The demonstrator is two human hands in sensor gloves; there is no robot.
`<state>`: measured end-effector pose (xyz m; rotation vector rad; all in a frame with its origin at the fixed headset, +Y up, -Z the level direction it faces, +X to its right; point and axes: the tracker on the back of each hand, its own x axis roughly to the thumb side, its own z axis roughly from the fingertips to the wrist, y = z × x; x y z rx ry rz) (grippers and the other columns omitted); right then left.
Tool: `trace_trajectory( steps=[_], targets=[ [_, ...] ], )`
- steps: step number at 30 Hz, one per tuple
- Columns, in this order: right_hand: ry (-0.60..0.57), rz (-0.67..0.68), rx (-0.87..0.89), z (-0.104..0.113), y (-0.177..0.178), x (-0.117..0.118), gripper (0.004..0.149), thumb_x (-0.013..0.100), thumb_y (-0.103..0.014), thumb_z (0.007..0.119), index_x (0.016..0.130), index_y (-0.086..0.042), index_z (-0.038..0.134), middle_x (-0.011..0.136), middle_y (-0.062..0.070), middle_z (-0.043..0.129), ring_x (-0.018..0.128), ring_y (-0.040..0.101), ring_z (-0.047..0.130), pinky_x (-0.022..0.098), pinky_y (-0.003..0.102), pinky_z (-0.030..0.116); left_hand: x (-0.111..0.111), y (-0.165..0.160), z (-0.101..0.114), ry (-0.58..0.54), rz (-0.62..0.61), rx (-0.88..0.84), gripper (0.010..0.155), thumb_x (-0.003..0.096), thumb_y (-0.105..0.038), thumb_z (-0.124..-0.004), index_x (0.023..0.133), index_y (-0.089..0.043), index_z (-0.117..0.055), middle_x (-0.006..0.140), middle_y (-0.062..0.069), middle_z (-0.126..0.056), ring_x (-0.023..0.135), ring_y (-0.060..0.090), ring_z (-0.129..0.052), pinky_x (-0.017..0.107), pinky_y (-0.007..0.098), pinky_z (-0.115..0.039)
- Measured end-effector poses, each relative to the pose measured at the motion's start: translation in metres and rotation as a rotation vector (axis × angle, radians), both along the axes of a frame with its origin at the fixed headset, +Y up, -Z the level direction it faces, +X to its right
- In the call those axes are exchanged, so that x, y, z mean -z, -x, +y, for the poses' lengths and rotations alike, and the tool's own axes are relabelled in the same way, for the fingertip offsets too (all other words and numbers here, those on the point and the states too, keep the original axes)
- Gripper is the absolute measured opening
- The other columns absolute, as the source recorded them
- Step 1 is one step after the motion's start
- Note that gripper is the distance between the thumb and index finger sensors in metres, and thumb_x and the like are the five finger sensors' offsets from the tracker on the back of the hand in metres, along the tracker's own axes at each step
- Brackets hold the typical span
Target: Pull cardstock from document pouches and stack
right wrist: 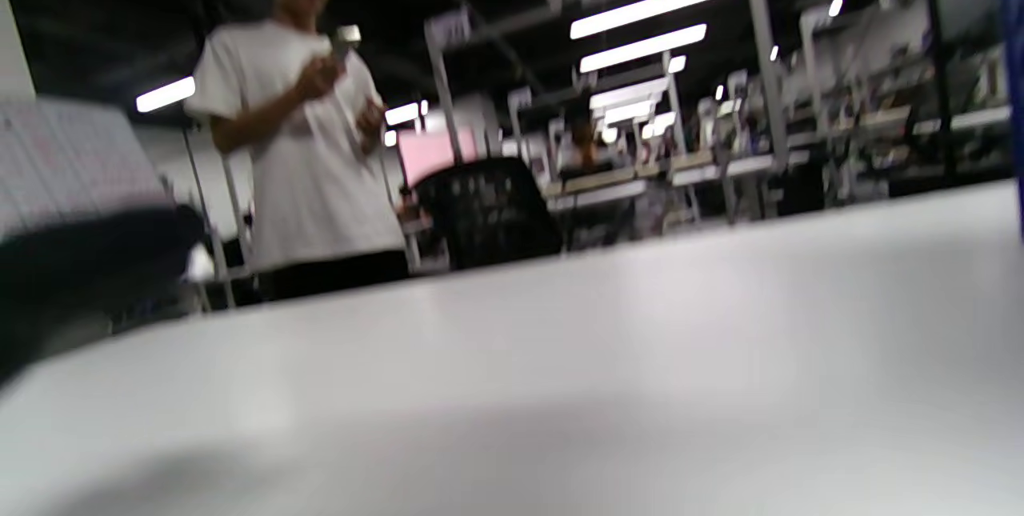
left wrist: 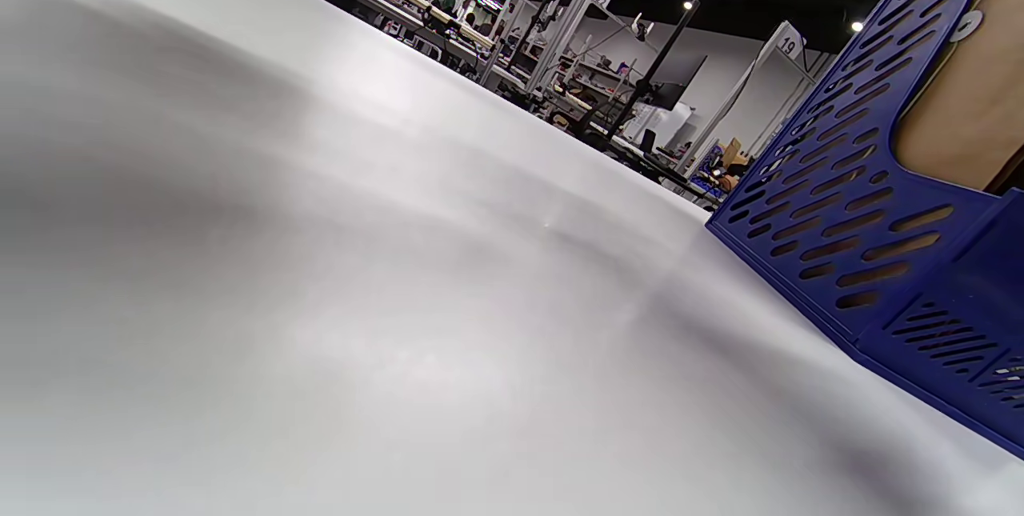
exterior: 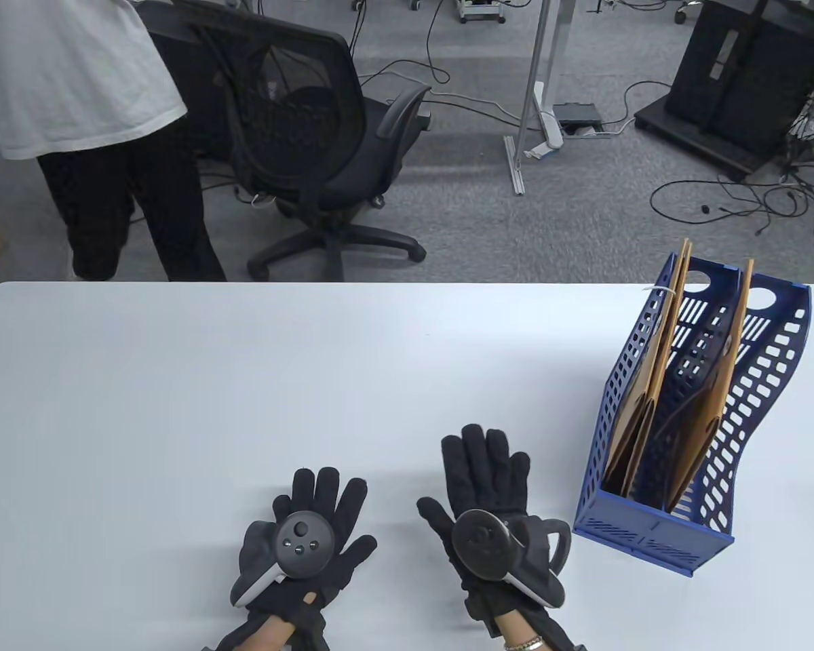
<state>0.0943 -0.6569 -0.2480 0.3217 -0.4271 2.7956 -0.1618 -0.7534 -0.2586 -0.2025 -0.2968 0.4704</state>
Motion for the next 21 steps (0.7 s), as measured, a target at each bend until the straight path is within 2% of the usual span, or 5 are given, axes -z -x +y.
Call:
trace_trajectory(
  steps=[6,9,11,15,21],
  targets=[
    [-0.265,-0.165,0.084,0.082,-0.055,-0.012,0.079,0.058,-0.056,0.058,0.112,-0.029,0.006,0.119,0.0,0.003,0.105,0.027,-0.005,0.077,0.055,0.01,0.0,-0.001,-0.002,0.019,-0.01,0.01,0.073,0.0521,-0.059,-0.056,0.108,-0.04,-0.013,0.118,0.003,-0.002,0.102,0.031,0.01,0.067,0.059,-0.006],
    [-0.28,-0.237,0.133,0.105,-0.081,-0.009,0.079,0.057,-0.056,0.059,0.112,-0.03,0.009,0.121,0.001,0.01,0.107,0.027,-0.002,0.077,0.055,0.011,-0.001,0.001,-0.001,0.01,-0.003,0.018,0.073,0.0521,-0.059,-0.056,0.108,-0.039,-0.014,0.118,0.003,-0.003,0.102,0.032,0.009,0.067,0.059,-0.007],
    [-0.261,-0.297,0.126,0.113,-0.094,-0.006,0.078,0.057,-0.055,0.06,0.113,-0.029,0.012,0.122,0.006,0.026,0.109,0.029,0.008,0.078,0.056,0.015,0.0,0.002,-0.002,0.013,0.005,0.009,0.073,0.0521,-0.059,-0.056,0.108,-0.039,-0.014,0.118,0.003,-0.003,0.102,0.032,0.009,0.067,0.059,-0.007],
    [-0.222,-0.371,0.113,0.116,-0.112,0.0,0.078,0.057,-0.055,0.061,0.113,-0.027,0.014,0.121,0.01,0.042,0.11,0.032,0.022,0.078,0.056,0.022,0.001,0.002,-0.005,0.04,-0.001,0.01,0.073,0.0522,-0.059,-0.056,0.108,-0.039,-0.014,0.118,0.003,-0.003,0.102,0.032,0.009,0.067,0.059,-0.007],
    [-0.269,-0.456,0.075,0.116,-0.123,-0.005,0.079,0.057,-0.056,0.061,0.113,-0.028,0.012,0.119,0.01,0.045,0.11,0.034,0.027,0.079,0.055,0.023,0.001,0.001,-0.005,0.05,-0.007,0.012,0.073,0.0522,-0.059,-0.056,0.109,-0.039,-0.014,0.118,0.004,-0.004,0.102,0.032,0.009,0.067,0.059,-0.007]
  ],
)
